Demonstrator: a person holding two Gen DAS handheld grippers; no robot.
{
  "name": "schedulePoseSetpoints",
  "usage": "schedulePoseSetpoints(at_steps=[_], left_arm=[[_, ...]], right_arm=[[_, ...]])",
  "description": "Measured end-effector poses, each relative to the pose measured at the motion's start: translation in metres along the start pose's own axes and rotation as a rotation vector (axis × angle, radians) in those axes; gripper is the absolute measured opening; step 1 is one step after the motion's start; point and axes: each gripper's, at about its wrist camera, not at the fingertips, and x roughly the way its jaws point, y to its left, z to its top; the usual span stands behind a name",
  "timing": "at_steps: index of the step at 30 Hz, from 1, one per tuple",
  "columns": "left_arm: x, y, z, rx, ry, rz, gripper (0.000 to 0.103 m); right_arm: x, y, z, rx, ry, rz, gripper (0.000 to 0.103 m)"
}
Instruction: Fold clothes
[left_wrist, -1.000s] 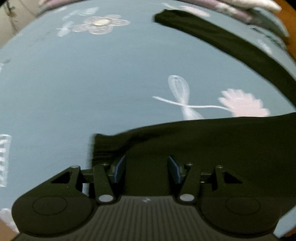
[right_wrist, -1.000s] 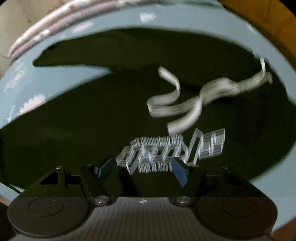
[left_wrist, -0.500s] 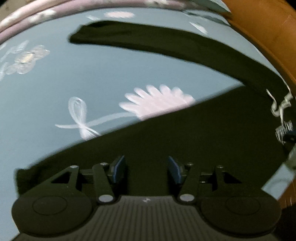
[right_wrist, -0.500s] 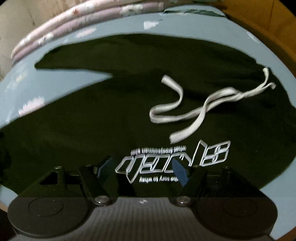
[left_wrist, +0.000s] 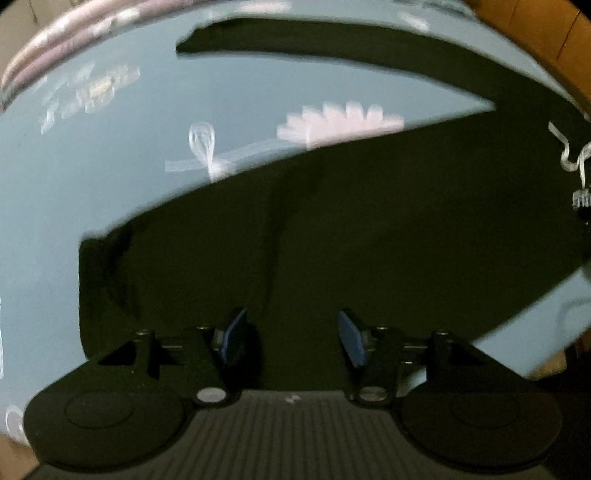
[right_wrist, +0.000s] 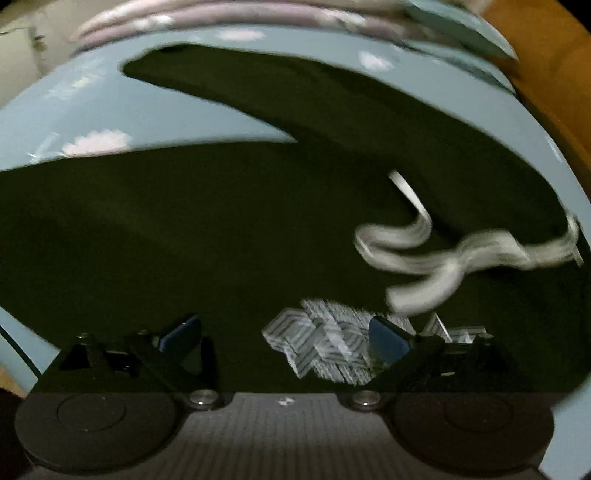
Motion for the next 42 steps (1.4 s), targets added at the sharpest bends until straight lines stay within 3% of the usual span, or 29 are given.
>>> schedulePoseSetpoints(at_steps=[5, 7, 10, 15, 17, 19, 21, 24, 29, 34, 37, 40, 42], left_arm=[[0.021, 0.01, -0.011, -0.064, 0.047, 0.002, 0.058], [0.017, 0.015, -0.02, -0.084, 0.02, -0.007, 0.058], [0.009, 0.03, -0.029, -0.149, 0.029, 0.062, 0.057], [0.015, 0.045, -0.023, -0.191, -0.024, 0.038, 0.058], [0.017, 0.05, -0.021, -0.208, -0.045, 0.029, 0.058], [0.02, 0.056, -0.019, -0.225, -0.067, 0.02, 0.059], [0.022, 0.062, -0.017, -0.242, -0.088, 0.01, 0.059], [0.024, 0.066, -0.01, -0.246, -0.11, -0.007, 0.059], [0.025, 0.068, 0.003, -0.237, -0.14, -0.038, 0.059], [0.027, 0.07, 0.016, -0.228, -0.17, -0.068, 0.061], [0.045, 0.078, 0.023, -0.257, -0.146, 0.015, 0.061], [0.043, 0.092, 0.025, -0.32, -0.155, 0.024, 0.06], [0.04, 0.092, 0.031, -0.303, -0.14, 0.02, 0.06]], right_arm=[[0.009, 0.041, 0.035, -0.123, -0.079, 0.162, 0.099], [0.013, 0.054, 0.043, -0.16, -0.084, 0.216, 0.099], [0.019, 0.066, 0.052, -0.151, -0.062, 0.35, 0.099], [0.027, 0.086, 0.066, -0.126, -0.018, 0.578, 0.099], [0.042, 0.096, 0.069, -0.108, 0.021, 0.625, 0.099], [0.06, 0.104, 0.07, -0.083, 0.056, 0.62, 0.101], [0.071, 0.111, 0.072, -0.085, 0.008, 0.614, 0.103], [0.083, 0.125, 0.087, -0.098, -0.033, 0.525, 0.103], [0.069, 0.114, 0.099, -0.07, -0.053, 0.477, 0.103], [0.053, 0.087, 0.092, -0.037, -0.039, 0.359, 0.103], [0.047, 0.073, 0.08, -0.016, -0.021, 0.266, 0.103], [0.04, 0.063, 0.066, -0.033, 0.0, 0.149, 0.103], [0.038, 0.058, 0.058, -0.047, 0.017, 0.08, 0.103]])
